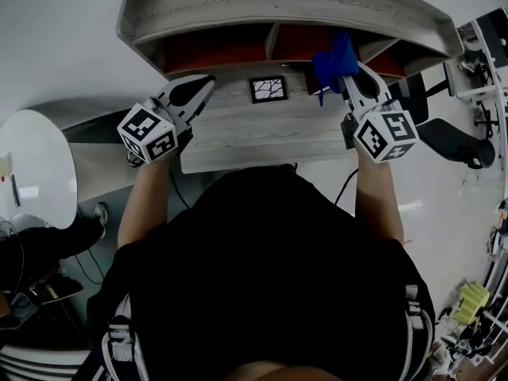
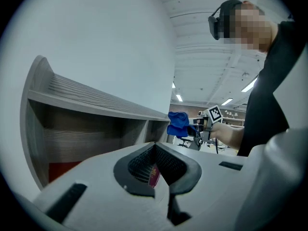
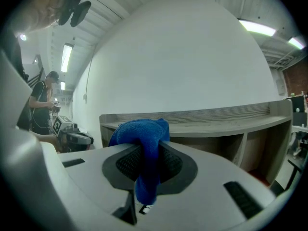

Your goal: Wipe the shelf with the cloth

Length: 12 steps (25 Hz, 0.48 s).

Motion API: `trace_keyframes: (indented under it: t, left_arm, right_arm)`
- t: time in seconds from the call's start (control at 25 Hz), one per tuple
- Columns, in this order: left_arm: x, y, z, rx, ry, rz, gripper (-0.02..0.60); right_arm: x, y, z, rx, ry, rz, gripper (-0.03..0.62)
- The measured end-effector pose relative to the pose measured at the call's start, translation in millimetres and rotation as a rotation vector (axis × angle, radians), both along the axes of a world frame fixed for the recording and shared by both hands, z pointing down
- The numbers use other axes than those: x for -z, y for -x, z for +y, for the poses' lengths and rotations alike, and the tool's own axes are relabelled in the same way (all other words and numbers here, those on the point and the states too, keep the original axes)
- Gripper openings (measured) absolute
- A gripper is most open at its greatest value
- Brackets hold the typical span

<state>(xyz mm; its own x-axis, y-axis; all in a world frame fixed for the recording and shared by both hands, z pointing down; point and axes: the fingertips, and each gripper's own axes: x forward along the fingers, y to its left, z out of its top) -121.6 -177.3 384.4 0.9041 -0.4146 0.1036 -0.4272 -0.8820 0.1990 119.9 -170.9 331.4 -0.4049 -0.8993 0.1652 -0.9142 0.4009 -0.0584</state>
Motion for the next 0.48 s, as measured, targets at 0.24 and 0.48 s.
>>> trace_keyframes:
  t: [0.24, 0.48]
  left_arm:
    - [1, -14, -4, 0.033, 0.004, -0.006, 0.015]
    - [1, -16, -7, 0.082, 0.012, -0.016, 0.015]
  right_arm:
    - [-10, -2, -18, 0.06, 0.023, -0.017, 0.052]
    - [-21, -1, -35, 0.117, 0.046, -0.016, 0.052]
